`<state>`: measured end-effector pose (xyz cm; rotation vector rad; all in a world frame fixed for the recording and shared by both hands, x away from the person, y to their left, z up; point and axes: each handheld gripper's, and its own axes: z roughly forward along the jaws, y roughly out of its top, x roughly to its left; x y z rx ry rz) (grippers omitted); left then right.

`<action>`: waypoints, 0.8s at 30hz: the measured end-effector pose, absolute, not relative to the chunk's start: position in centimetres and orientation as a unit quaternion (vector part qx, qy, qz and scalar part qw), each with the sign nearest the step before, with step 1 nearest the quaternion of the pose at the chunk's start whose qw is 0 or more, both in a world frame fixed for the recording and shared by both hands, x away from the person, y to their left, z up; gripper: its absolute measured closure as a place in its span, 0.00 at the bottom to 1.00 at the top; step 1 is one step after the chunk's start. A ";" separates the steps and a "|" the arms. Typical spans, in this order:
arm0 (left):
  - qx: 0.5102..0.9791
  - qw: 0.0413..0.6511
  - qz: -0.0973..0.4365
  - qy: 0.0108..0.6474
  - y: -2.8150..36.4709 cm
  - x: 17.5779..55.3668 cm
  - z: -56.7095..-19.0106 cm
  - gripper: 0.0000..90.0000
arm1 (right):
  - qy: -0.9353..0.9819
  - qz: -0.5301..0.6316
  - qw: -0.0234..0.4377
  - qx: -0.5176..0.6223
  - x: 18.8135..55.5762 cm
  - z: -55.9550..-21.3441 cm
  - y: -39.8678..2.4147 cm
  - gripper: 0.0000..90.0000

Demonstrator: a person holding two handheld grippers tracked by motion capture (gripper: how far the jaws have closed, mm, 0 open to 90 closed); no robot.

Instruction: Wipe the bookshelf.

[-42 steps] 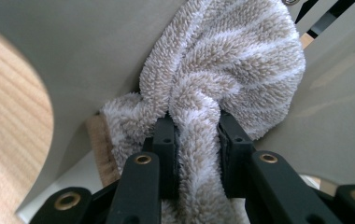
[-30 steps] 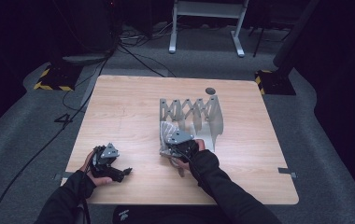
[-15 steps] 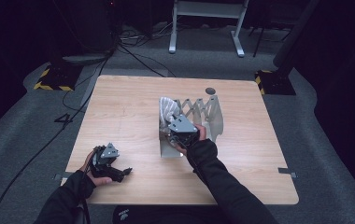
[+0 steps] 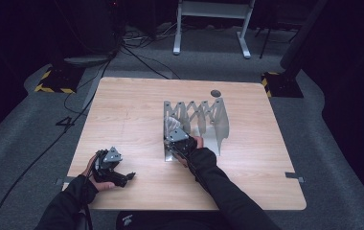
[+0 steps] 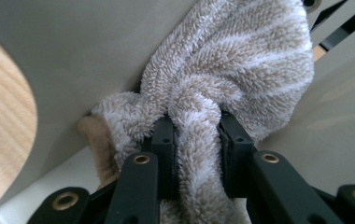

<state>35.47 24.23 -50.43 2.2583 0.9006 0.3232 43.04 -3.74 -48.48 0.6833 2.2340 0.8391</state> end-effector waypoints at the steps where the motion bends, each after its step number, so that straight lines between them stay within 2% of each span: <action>1: 0.867 0.338 0.124 0.346 24.2 35.5 -50.4 0.05 | 0.852 0.320 0.324 0.260 43.0 -48.5 -3.7 0.80; 3: 0.867 0.337 0.124 0.345 24.2 35.5 -50.4 0.05 | 0.855 0.323 0.312 0.260 42.9 -48.3 -4.0 0.80; 5: 0.867 0.338 0.124 0.346 24.2 35.5 -50.4 0.05 | 0.861 0.338 0.274 0.264 42.4 -47.7 -4.7 0.80; 6: 0.867 0.337 0.124 0.344 24.2 35.5 -50.4 0.05 | 0.861 0.338 0.274 0.264 42.4 -47.7 -4.7 0.80; 7: 0.867 0.338 0.124 0.345 24.2 35.5 -50.4 0.05 | 0.865 0.353 0.252 0.253 41.8 -47.2 -5.2 0.81; 10: 0.867 0.337 0.125 0.345 24.2 35.5 -50.4 0.05 | 0.867 0.374 0.224 0.242 40.7 -46.3 -5.6 0.81; 14: 0.867 0.337 0.125 0.345 24.2 35.5 -50.4 0.05 | 0.861 0.391 0.230 0.231 39.7 -45.3 -5.8 0.81; 16: 0.867 0.337 0.125 0.346 24.2 35.5 -50.4 0.05 | 0.841 0.402 0.282 0.230 39.3 -44.0 -5.8 0.81; 20: 0.867 0.337 0.124 0.345 24.2 35.5 -50.4 0.05 | 0.816 0.418 0.317 0.241 39.7 -43.1 -5.6 0.80; 24: 0.867 0.337 0.125 0.345 24.2 35.5 -50.4 0.05 | 0.826 0.406 0.306 0.244 40.3 -44.1 -5.0 0.80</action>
